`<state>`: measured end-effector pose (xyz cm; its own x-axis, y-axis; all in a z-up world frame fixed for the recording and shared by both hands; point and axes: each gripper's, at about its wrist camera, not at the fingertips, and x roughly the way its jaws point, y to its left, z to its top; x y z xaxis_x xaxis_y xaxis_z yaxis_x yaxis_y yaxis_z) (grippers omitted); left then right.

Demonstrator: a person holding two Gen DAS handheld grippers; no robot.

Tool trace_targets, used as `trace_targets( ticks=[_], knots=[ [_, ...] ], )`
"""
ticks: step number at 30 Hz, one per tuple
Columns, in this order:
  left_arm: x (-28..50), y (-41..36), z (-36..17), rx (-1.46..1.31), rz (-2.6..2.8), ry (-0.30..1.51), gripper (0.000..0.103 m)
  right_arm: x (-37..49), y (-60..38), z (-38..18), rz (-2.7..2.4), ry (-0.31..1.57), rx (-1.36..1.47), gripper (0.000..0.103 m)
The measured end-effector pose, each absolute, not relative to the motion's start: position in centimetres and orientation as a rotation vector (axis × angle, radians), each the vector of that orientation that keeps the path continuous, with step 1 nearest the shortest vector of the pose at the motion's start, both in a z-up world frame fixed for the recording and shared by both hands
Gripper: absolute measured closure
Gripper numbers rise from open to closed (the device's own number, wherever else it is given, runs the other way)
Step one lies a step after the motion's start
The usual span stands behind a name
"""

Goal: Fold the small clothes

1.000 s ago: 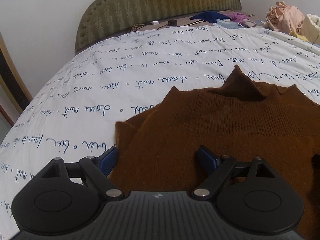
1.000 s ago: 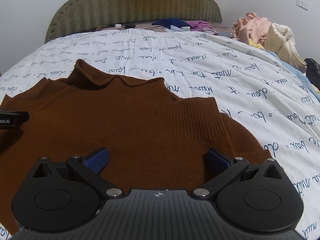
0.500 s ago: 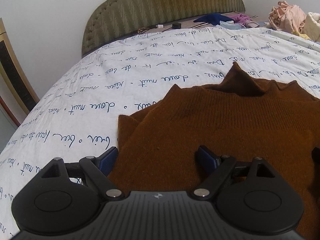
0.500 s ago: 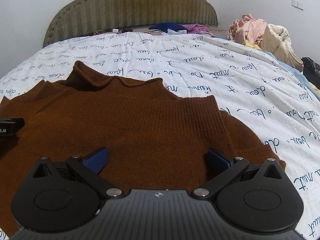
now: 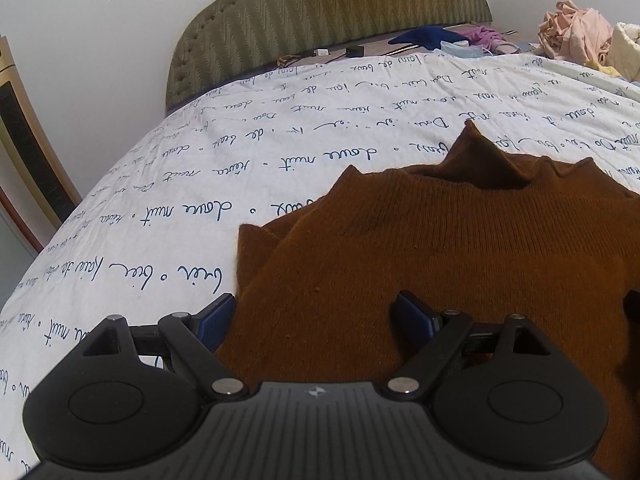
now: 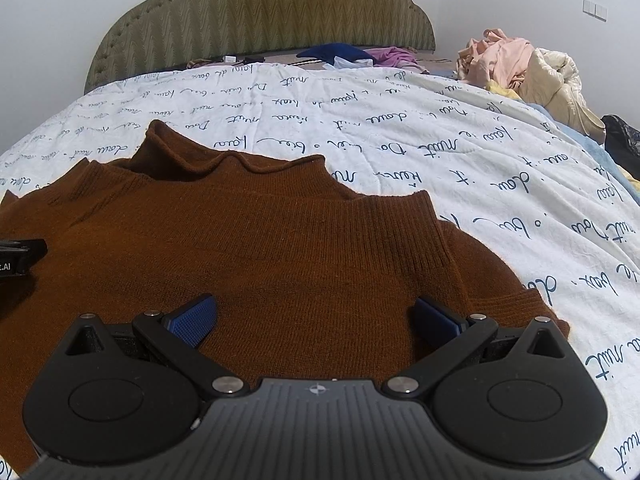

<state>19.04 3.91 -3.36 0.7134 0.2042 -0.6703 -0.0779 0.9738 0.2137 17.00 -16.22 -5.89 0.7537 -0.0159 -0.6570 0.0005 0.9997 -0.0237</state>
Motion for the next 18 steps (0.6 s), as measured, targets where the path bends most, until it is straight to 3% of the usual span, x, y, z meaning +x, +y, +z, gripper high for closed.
trace_targets(
  ticks=[18],
  knots=[
    [16.2, 5.2, -2.1, 0.159, 0.145, 0.741, 0.016, 17.4, -15.4, -5.5, -0.052, 0.766, -0.043, 0.0]
  ],
)
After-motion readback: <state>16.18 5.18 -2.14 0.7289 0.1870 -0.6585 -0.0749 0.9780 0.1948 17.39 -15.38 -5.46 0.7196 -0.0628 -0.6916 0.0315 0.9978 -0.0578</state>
